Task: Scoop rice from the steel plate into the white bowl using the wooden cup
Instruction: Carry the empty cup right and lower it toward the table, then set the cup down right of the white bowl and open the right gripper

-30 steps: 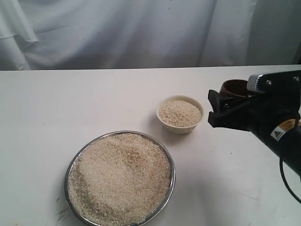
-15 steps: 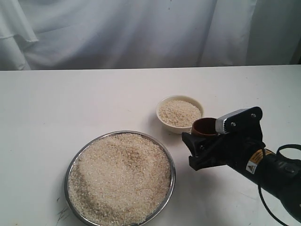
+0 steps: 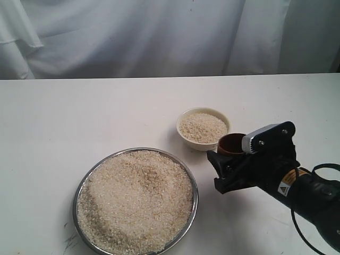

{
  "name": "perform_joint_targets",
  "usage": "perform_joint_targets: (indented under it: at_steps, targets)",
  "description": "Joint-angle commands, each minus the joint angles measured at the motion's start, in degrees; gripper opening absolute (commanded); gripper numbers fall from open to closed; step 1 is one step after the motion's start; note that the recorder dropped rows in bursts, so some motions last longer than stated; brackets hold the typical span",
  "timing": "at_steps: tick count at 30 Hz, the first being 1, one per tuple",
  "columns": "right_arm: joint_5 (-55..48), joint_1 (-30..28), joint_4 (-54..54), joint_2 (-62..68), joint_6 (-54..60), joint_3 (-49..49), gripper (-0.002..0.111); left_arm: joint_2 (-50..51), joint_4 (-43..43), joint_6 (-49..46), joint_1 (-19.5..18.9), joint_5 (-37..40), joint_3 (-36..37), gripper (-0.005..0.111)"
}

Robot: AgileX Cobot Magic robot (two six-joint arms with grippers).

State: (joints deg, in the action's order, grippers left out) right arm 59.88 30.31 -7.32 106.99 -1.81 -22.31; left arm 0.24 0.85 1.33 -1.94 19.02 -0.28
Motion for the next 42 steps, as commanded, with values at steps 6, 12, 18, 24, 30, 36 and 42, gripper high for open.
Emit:
perform_joint_targets:
  at_steps: [6, 12, 18, 24, 30, 36, 42]
  targets:
    - [-1.29, -0.27, 0.89, -0.06, 2.13, 0.25, 0.0, -0.24, -0.06, 0.02, 0.15, -0.76, 0.28, 0.0]
    - [-0.45, -0.27, 0.89, 2.49, 1.81, 0.25, 0.0, -0.24, -0.06, 0.02, 0.15, -0.76, 0.28, 0.0]
    - [3.85, -0.27, -0.14, 4.01, -1.0, 0.34, 0.0, -0.24, -0.06, 0.02, 0.15, -0.76, 0.28, 0.0]
    - [3.99, -0.27, -0.88, 4.01, -0.98, 0.34, 0.0, -0.24, -0.06, 0.02, 0.15, -0.76, 0.28, 0.0]
    - [1.71, -1.12, -1.38, 4.01, -1.36, -0.87, 0.0, -0.24, -0.06, 0.02, 0.15, -0.76, 0.28, 0.0]
    - [-3.12, -1.25, -1.74, 3.9, -0.87, -3.1, 0.0, -0.24, -0.06, 0.02, 0.15, -0.76, 0.28, 0.0]
    - [-7.25, -1.25, -4.88, 3.9, -1.16, -5.21, 0.004, -0.24, -0.06, 0.02, 0.15, -0.76, 0.28, 0.0]
